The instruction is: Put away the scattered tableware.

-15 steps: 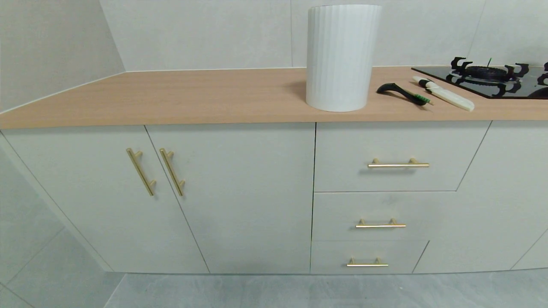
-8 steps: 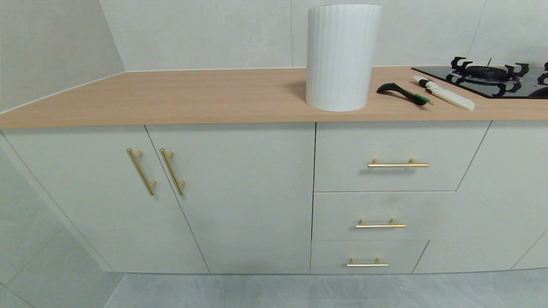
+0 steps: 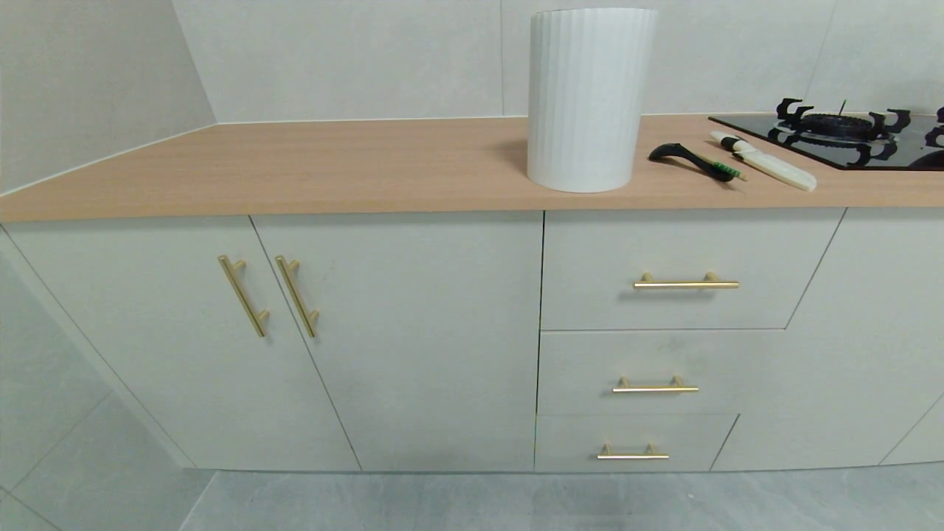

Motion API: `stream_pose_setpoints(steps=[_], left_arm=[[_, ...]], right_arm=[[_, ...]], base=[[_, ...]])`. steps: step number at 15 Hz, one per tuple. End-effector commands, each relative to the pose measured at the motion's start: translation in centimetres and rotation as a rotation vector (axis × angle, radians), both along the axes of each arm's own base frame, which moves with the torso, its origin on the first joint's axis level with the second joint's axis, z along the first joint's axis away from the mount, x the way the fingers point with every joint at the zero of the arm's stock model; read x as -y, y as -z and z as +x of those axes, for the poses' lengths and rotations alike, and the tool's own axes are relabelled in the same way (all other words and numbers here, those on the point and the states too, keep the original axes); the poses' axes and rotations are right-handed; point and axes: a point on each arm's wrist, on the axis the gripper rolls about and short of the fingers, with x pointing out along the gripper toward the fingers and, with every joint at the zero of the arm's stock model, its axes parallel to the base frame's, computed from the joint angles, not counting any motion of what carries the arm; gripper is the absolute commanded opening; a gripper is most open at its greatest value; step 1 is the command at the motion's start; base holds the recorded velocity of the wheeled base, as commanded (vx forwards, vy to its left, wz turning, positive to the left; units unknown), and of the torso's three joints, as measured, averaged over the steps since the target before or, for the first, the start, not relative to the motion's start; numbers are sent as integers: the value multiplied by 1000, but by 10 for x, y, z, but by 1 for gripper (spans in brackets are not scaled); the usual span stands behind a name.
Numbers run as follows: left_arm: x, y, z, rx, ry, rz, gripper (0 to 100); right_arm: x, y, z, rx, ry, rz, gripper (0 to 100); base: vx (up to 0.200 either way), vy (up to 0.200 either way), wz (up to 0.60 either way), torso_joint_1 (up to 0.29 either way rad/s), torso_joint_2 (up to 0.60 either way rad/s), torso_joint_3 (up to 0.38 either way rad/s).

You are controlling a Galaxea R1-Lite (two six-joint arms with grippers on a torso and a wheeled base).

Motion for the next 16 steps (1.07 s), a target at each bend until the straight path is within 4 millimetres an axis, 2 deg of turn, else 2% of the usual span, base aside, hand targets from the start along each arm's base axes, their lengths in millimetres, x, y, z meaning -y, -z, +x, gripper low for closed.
stream_pose_setpoints(steps=[1,2,3,4,7,9,13,16], left_arm=[[0,0,0,-2,-1,0,100],[0,0,0,0,-1,0,100],[0,0,0,-2,-1,0,100],[0,0,0,-2,-1,0,100],[0,0,0,-2,-1,0,100],[0,0,0,0,-1,0,100],[0,0,0,-2,-1,0,100],[0,0,0,-2,-1,0,100]], right_arm=[[-8,-21,49,-221,-52,-43,100],[-9,-24,55,-236,-52,-45,100],[-12,-32,79,-298,-54,-64,100],[-14,-33,89,-325,-57,-71,100],[-27,-28,140,-453,-87,-95,100],[-34,-15,177,-487,-80,-107,100],[-48,28,247,-522,-46,-126,100],[-52,55,275,-528,-12,-146,100]], base=[[0,0,0,0,0,0],[0,0,0,0,0,0],[0,0,0,0,0,0],[0,0,0,0,0,0],[0,0,0,0,0,0],[0,0,0,0,0,0],[0,0,0,0,0,0],[0,0,0,0,0,0]])
